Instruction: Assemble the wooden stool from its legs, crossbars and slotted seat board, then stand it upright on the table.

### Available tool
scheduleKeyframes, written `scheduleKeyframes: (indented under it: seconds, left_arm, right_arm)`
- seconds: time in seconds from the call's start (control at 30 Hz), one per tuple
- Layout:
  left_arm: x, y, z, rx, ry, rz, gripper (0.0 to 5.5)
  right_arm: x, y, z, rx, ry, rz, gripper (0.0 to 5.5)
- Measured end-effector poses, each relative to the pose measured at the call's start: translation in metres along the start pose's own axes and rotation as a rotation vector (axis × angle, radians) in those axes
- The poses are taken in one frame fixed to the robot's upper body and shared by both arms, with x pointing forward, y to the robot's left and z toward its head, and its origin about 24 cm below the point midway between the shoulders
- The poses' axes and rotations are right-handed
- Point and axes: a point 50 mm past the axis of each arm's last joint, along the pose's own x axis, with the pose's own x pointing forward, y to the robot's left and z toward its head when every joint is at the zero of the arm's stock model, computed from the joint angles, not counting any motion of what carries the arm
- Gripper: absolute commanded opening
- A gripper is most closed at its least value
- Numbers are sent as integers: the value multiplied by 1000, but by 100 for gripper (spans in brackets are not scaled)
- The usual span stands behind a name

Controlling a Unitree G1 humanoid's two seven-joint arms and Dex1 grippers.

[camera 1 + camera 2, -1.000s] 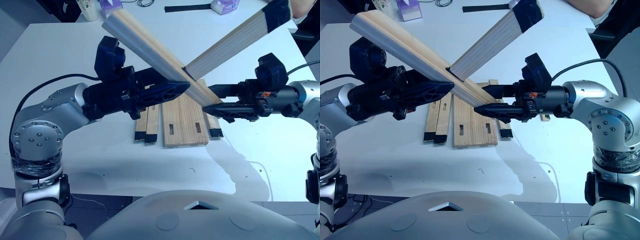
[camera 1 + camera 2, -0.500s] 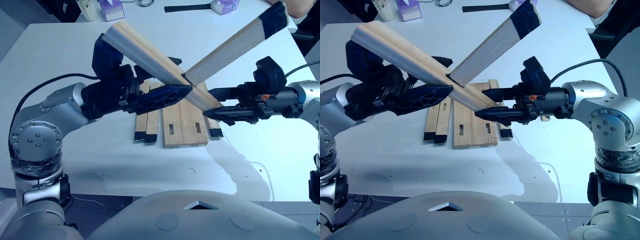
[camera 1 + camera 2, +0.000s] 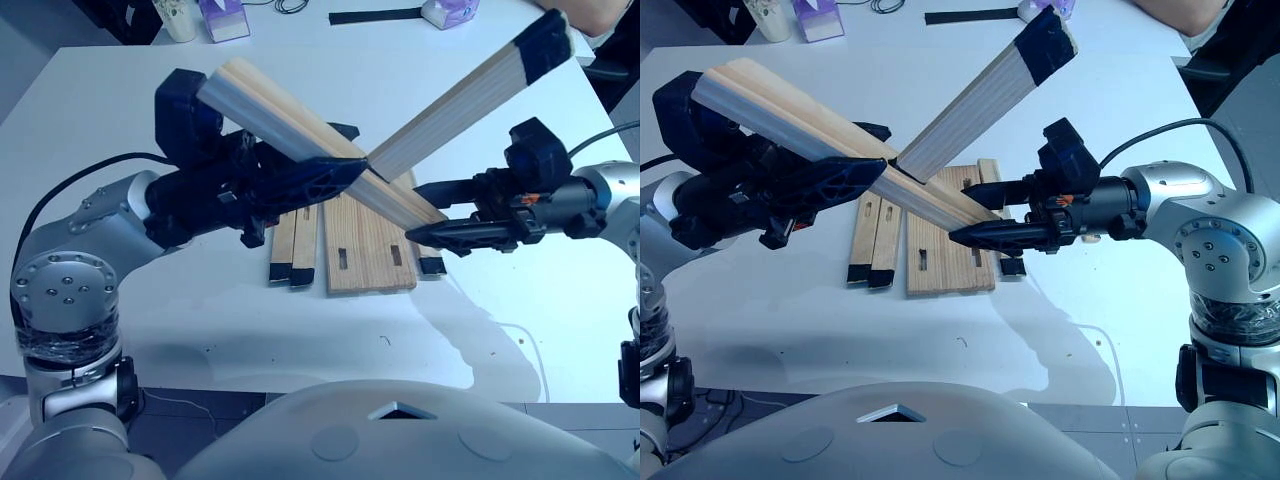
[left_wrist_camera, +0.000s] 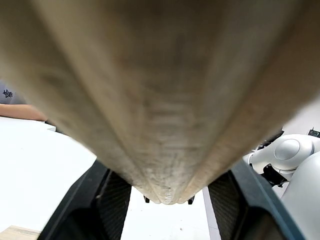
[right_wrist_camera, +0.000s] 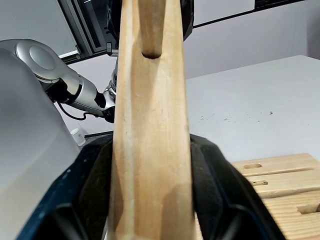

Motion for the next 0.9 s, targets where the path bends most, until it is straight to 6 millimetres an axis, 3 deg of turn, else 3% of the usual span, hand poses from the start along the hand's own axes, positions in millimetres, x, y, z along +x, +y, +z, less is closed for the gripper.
scheduleKeyframes:
  seconds: [0.17,0.3,0.4,0.6,0.7,0.9]
  left_arm:
    - [-2,1,-10,-6,52,26,206]
    - [-2,1,-11,-7,56,19,206]
    - [-5,4,-6,14,51,42,205]
    - [-26,21,28,218,107,187,205]
    - [-33,20,37,271,147,198,205]
    - [-36,13,7,268,342,147,205]
  right_arm:
    - [-1,-3,4,-9,-3,-33,287]
    - [-4,-8,3,-35,29,-87,290]
    - [-12,-9,-11,-31,98,-140,290]
    - [-48,-9,-49,-10,270,-298,290]
    - [-55,-6,-57,-16,289,-326,290]
    - [-59,-6,-57,-55,302,-375,290]
